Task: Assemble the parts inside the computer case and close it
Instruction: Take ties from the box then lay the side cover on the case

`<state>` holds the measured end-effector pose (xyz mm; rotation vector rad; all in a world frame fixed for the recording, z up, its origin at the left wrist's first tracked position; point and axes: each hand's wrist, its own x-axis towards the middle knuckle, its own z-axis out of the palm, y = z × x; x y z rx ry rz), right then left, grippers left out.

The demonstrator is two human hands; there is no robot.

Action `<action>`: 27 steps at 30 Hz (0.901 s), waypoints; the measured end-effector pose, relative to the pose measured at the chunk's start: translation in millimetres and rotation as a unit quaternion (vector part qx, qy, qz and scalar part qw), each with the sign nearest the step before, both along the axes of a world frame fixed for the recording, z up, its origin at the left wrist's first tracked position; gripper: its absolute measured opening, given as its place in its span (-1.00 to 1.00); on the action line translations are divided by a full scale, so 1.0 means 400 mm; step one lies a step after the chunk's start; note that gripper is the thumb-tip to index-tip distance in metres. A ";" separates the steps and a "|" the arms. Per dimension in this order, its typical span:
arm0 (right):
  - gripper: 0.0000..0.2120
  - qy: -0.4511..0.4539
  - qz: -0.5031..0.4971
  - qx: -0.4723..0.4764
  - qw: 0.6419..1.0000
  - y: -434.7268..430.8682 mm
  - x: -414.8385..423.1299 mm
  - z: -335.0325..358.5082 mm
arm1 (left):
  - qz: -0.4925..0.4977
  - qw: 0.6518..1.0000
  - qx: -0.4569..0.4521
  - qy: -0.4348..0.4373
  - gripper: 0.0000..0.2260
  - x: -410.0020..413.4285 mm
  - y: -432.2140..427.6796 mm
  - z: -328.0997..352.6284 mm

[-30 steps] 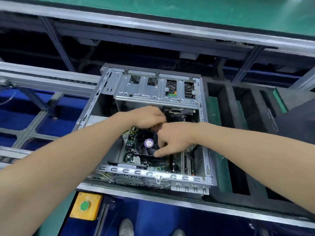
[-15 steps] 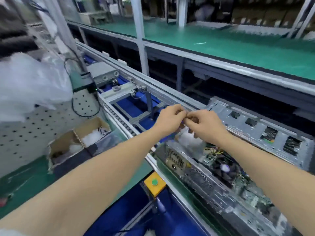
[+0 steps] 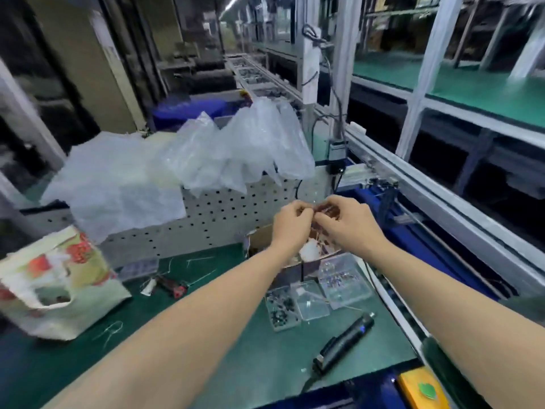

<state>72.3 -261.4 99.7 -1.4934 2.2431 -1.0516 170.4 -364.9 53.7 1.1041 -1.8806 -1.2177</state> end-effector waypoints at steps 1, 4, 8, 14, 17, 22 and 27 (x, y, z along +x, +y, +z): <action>-0.90 -0.004 0.009 -0.002 1.000 -0.051 0.028 0.000 | 0.016 1.000 0.005 0.009 -0.83 0.029 -0.045 0.008; -0.89 -0.023 0.028 -0.016 0.999 -0.189 0.107 -0.005 | 0.046 0.998 0.020 0.033 -0.84 0.110 -0.161 0.023; -0.81 -0.042 0.069 -0.037 0.996 -0.356 0.214 -0.006 | 0.176 0.981 -0.004 0.075 -0.88 0.220 -0.288 0.035; -0.63 -0.069 0.169 -0.037 0.983 -0.590 0.389 0.016 | 0.420 0.900 -0.040 0.108 -0.61 0.404 -0.511 0.085; -0.53 -0.105 0.182 -0.031 0.977 -0.684 0.446 0.018 | 0.408 0.913 0.012 0.009 -0.24 0.469 -0.624 0.117; -0.42 -0.179 0.142 -0.021 0.973 -0.770 0.462 0.008 | 0.334 0.934 0.076 -0.100 -0.22 0.499 -0.716 0.121; -0.45 -0.215 0.126 -0.015 0.968 -0.793 0.441 -0.003 | 0.362 0.923 0.015 0.128 -0.49 0.497 -0.726 0.132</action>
